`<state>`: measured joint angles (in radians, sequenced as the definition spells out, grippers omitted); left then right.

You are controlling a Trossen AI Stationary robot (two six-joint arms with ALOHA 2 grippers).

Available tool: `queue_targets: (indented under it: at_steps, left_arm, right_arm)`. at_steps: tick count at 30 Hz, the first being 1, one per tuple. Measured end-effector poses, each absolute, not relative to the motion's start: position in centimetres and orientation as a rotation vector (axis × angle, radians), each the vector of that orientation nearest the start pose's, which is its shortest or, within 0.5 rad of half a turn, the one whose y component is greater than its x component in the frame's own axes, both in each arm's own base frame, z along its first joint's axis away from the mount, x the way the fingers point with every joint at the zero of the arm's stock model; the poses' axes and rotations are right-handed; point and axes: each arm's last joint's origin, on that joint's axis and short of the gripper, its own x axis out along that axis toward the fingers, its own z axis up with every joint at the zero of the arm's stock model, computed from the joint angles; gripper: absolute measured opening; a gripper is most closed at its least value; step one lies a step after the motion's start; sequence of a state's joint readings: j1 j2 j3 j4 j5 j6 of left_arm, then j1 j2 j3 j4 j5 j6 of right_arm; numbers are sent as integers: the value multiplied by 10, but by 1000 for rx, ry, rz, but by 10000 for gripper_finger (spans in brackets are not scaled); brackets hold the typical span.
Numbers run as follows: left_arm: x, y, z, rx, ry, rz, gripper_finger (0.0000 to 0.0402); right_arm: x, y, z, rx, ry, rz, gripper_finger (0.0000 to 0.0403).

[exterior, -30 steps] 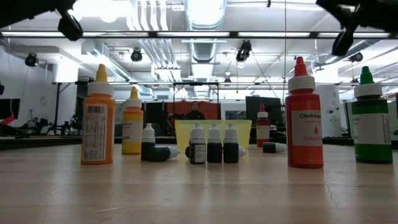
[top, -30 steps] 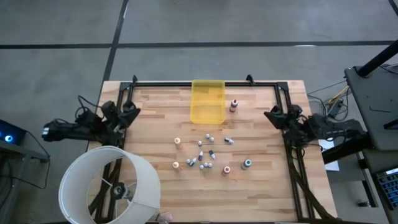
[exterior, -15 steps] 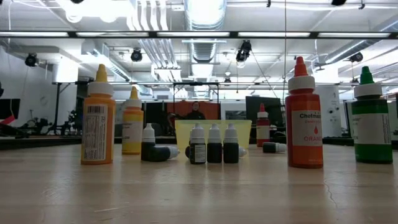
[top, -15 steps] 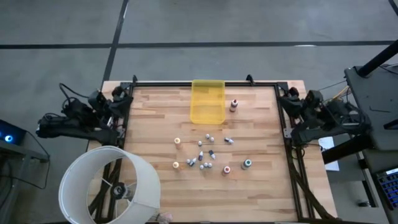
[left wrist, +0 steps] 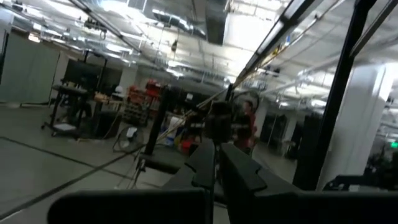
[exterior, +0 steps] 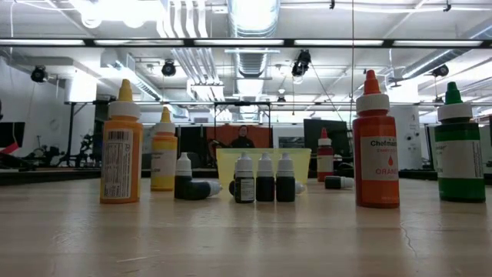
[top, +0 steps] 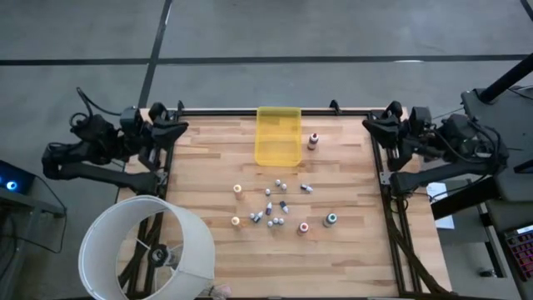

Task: Pick & Place food coloring
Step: Put the large red food coloring bottle into the yellow container

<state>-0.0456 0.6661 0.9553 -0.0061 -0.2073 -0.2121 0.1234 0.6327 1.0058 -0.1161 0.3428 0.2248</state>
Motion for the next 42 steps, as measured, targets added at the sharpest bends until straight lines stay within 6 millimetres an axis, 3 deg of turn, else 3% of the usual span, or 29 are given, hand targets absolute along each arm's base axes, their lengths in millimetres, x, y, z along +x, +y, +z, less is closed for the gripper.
queue_targets:
  at_steps: [9, 16, 22, 35, 42]
  left_arm:
    - [124, 1, 436, -140, -286, 176, 0]
    - [126, 4, 436, -103, -276, 281, 0]
    - [131, 6, 437, -77, -265, 331, 0]
    - [144, 16, 452, -7, -160, 414, 0]
    - [144, 27, 450, -15, -73, 482, 0]
  right_arm:
    - [112, 4, 462, 253, -147, -220, 9]
    - [121, 2, 471, 220, -22, -337, 9]
    - [130, -2, 478, 212, -12, -389, 9]
    - [147, -27, 473, 199, 63, -562, 9]
    - [163, -46, 463, 228, 158, -488, 9]
